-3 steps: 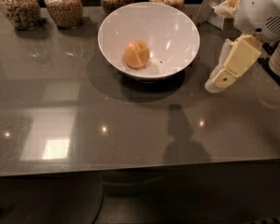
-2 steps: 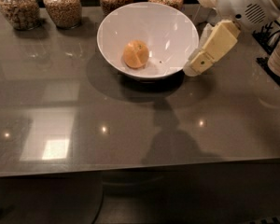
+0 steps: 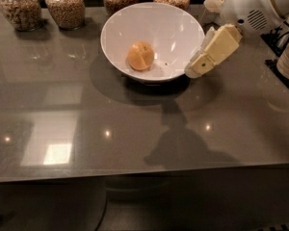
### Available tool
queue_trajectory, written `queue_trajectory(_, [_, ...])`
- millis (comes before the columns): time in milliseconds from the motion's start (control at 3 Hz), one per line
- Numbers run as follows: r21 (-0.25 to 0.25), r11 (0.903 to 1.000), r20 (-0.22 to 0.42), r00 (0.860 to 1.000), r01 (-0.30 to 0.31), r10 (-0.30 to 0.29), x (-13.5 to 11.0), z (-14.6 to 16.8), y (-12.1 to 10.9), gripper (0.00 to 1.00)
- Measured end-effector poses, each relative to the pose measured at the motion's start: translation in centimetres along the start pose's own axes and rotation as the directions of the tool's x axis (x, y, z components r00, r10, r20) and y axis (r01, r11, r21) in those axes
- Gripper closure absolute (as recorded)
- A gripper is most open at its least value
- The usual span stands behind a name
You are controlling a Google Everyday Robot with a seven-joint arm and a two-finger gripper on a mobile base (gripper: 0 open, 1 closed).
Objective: Pick orange from white bowl
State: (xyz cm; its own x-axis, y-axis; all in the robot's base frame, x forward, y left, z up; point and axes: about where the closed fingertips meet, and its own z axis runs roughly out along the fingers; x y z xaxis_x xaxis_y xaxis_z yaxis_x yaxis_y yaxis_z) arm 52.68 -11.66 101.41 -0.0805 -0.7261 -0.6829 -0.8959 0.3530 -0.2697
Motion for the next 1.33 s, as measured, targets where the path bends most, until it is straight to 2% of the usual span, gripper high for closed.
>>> queue_trajectory(333, [0.039,0.9969,0.057,0.996,-0.069,0.066,-0.4,3.2,-2.3,0.0])
queue_trajectory(667, [0.114,0.9878,0.129,0.988,-0.106,0.091,-2.5,8.2,-7.8,0.0])
queue_trajectory(1000, [0.135,0.9862,0.134,0.988,-0.095,0.077,-3.4,10.5,-9.7,0.0])
queue_trajectory(1333, [0.085,0.9935,0.123,0.99,-0.077,0.066,-3.8,14.0,-9.7,0.19])
